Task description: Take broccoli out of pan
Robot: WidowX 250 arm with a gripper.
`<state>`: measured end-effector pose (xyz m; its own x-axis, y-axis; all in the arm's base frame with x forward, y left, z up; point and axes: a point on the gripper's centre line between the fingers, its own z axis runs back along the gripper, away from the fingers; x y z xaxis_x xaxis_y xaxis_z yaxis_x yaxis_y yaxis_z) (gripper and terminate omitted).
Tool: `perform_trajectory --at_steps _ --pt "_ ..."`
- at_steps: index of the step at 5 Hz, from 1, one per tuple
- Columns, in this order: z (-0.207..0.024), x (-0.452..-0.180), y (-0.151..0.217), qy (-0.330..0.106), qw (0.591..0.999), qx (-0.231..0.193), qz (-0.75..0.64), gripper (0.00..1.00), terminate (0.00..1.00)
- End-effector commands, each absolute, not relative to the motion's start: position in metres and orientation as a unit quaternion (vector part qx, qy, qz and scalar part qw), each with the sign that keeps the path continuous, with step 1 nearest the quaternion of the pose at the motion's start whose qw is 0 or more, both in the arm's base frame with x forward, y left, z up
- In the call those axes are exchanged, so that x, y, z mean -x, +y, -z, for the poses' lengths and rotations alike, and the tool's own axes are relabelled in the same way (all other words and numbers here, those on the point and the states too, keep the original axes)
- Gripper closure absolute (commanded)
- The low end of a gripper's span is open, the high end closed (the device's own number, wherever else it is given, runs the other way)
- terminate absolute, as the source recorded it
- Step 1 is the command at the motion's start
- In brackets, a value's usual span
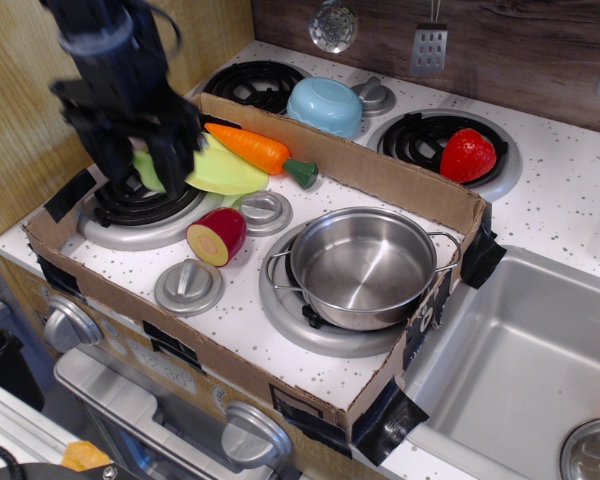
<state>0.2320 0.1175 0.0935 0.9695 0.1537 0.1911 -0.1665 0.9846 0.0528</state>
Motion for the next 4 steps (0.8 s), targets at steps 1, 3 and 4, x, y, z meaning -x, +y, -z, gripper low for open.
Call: perform_trajectory --at_steps 1,3,4 --pt "-0.055 -0.216 0.139 -0.100 0.991 -0.051 -0.078 1.00 0.00" --pt "-0.038 -0.215 0.153 -0.097 0.991 -0.052 -0.076 1.00 0.00" --pt "-0.033 -0.222 0.157 -0.111 0.990 -0.052 -0.066 1.00 0.00"
